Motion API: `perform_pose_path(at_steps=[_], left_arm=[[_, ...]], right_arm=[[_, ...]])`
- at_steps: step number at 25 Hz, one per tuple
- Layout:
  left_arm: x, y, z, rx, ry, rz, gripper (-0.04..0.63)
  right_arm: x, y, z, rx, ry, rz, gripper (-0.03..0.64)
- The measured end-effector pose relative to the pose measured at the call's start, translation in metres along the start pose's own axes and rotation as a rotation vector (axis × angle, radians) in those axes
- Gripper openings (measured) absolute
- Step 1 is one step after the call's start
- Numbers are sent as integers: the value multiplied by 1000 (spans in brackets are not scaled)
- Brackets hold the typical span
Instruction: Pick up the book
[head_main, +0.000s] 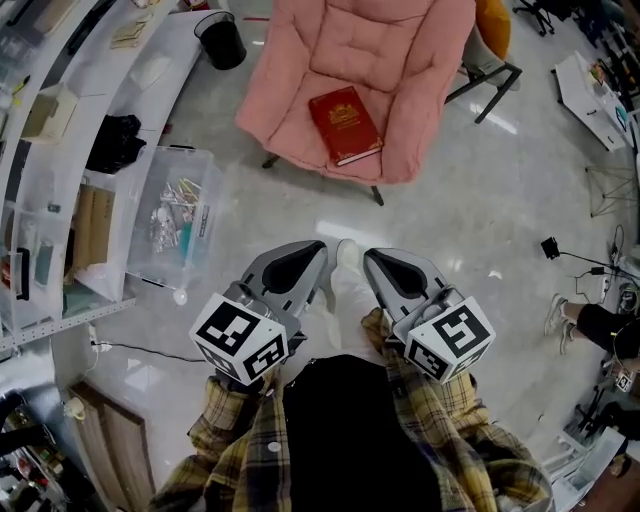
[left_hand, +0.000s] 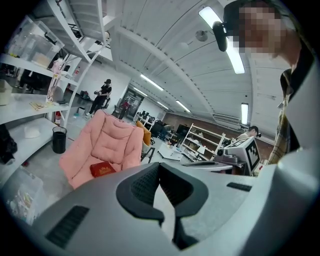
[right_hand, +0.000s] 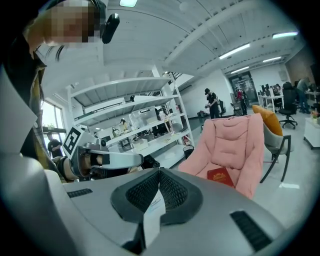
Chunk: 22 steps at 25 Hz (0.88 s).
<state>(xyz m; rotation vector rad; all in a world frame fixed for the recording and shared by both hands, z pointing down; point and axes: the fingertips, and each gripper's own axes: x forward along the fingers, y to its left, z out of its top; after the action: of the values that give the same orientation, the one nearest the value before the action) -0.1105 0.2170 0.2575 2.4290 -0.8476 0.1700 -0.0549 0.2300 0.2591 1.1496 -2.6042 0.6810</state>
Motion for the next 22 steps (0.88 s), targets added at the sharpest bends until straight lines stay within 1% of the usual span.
perform_pose_path(at_steps=[10, 15, 22], left_arm=[[83, 26, 62, 18, -37, 23, 5], [114, 29, 81, 31, -54, 42, 5], [144, 18, 83, 46, -20, 28, 5]], right_arm=[[19, -88, 60, -40, -14, 18, 18], [16, -125, 72, -56, -14, 28, 18], [15, -150, 68, -27, 10, 59, 18]])
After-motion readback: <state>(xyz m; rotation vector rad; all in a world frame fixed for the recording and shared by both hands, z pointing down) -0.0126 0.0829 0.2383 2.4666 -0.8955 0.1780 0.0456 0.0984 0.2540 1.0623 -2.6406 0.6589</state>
